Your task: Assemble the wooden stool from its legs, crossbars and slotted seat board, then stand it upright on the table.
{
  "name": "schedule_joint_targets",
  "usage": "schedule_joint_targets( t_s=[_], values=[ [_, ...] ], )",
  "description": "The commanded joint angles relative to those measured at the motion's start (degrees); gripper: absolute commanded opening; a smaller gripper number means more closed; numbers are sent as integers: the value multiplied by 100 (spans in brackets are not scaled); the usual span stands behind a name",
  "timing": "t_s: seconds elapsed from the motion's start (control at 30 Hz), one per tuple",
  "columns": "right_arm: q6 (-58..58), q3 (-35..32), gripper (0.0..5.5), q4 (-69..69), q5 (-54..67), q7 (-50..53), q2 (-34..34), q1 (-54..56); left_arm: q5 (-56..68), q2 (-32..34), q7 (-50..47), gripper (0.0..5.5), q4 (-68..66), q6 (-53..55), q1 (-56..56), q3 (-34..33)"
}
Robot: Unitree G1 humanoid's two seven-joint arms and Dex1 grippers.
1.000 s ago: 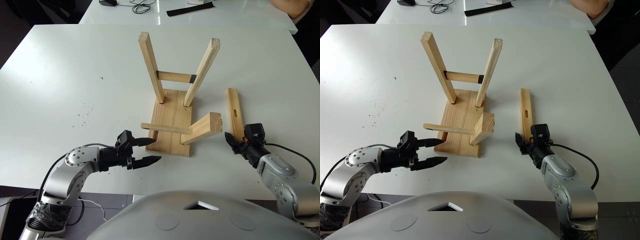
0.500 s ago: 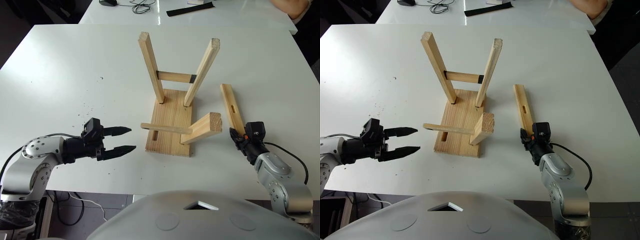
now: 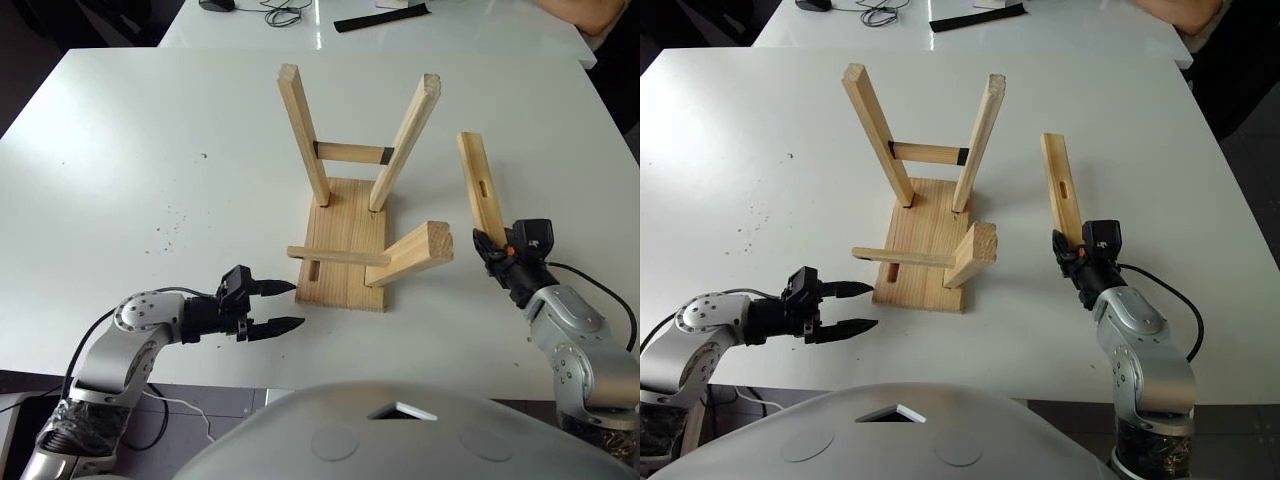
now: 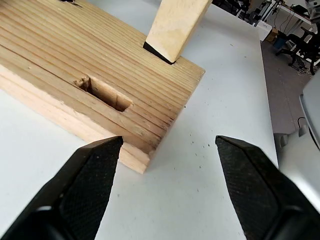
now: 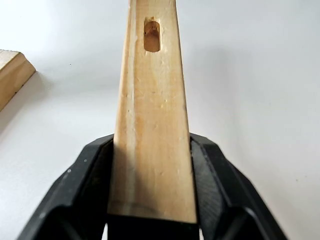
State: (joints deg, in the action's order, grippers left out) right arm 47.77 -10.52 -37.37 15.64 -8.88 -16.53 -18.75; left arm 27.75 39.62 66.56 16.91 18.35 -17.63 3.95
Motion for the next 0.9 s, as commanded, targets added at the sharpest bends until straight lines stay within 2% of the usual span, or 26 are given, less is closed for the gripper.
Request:
schedule_joint_targets(
  t_s=[0.03,0.2,0.37,0.47,0.53,0.6,0.67,0.77,0.9],
  values=[
    [104,-102,205,-9,60,-50,-74,156,140,-74,-141,347,275,184,132,81],
    [24,-337,205,14,74,-74,-67,221,213,216,-85,347,12,60,52,-529],
    [-181,-1163,205,-41,296,-183,-255,526,717,942,414,347,-594,99,-42,-2080],
    [-284,-1702,205,-6,540,-345,-586,1018,913,1326,213,347,-1651,187,1264,-2695],
    [-339,-1958,205,43,951,-604,-880,1653,1091,1141,-436,347,-1708,399,2626,-2621],
    [-169,-2237,205,80,1874,-923,-1114,2535,1448,627,-1127,347,-1386,778,3943,-2304],
    [56,-2340,205,128,2939,-1365,-1408,3292,1852,68,-1527,347,-889,1051,4745,-1925],
    [441,-2184,205,305,4537,-1889,-1878,4253,2325,-621,-1661,347,-220,1345,5356,-1303],
    [805,-1888,205,709,6042,-2392,-2325,4937,2622,-1016,-1300,347,-211,1522,5666,-921]
  ],
)
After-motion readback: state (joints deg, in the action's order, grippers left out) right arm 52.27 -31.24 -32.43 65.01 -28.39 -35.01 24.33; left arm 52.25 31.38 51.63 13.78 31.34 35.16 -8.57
